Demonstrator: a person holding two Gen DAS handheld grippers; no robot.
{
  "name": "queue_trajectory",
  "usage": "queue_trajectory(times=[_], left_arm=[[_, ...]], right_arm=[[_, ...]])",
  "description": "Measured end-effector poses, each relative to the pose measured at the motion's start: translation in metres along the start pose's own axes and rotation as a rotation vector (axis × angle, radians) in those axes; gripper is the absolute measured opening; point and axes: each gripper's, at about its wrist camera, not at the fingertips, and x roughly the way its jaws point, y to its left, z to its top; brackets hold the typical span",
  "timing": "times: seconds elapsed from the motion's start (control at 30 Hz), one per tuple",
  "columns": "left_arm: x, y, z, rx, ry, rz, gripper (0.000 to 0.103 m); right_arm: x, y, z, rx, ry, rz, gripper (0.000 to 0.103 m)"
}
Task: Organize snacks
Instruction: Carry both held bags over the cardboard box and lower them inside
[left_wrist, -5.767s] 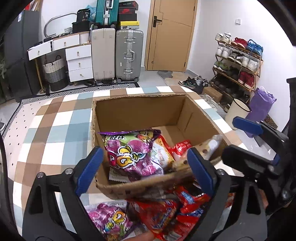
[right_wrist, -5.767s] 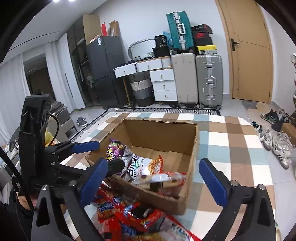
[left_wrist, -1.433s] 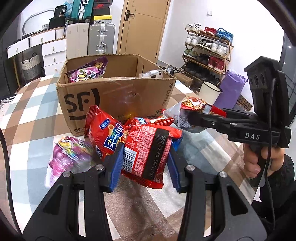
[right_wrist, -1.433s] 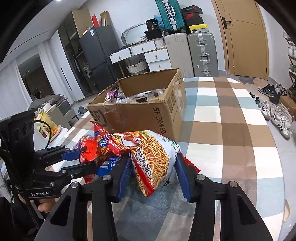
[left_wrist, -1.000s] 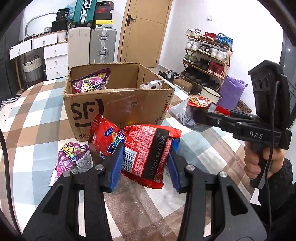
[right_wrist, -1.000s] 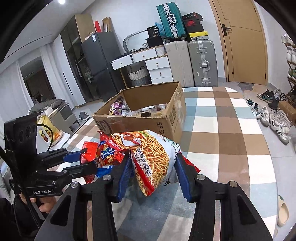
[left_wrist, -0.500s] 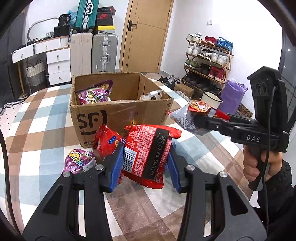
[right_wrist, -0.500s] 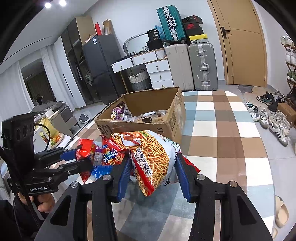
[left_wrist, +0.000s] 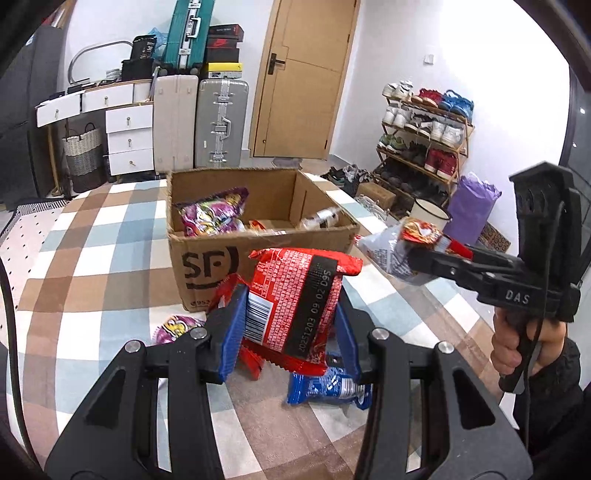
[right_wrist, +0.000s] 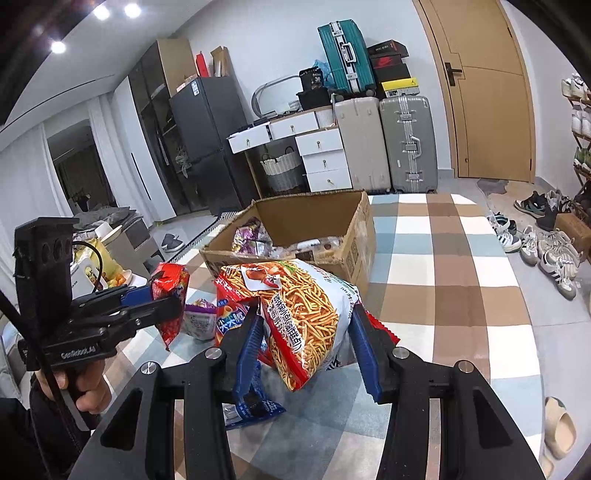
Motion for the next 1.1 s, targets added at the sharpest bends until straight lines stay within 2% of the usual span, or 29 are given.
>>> queue_trajectory(times=[0.27,0.6,1.1], left_arm=[[-0.016,0.008,0.025,0.004,-0.041,0.042,0.042],[-0.013,0.023,0.060,-0.019,-0.073,0.088,0.042],[0.048,0.046,0.103,-0.044,-0.056,0.136,0.042]], right_arm=[[-0.008,0.013,0.021,-0.021,-0.037,0.017,0.047],[0.002,0.024,0.049,-0.035,-0.060,0.035,0.047],[0.035,0.023,0.079,-0.015,-0.054,0.073,0.047]])
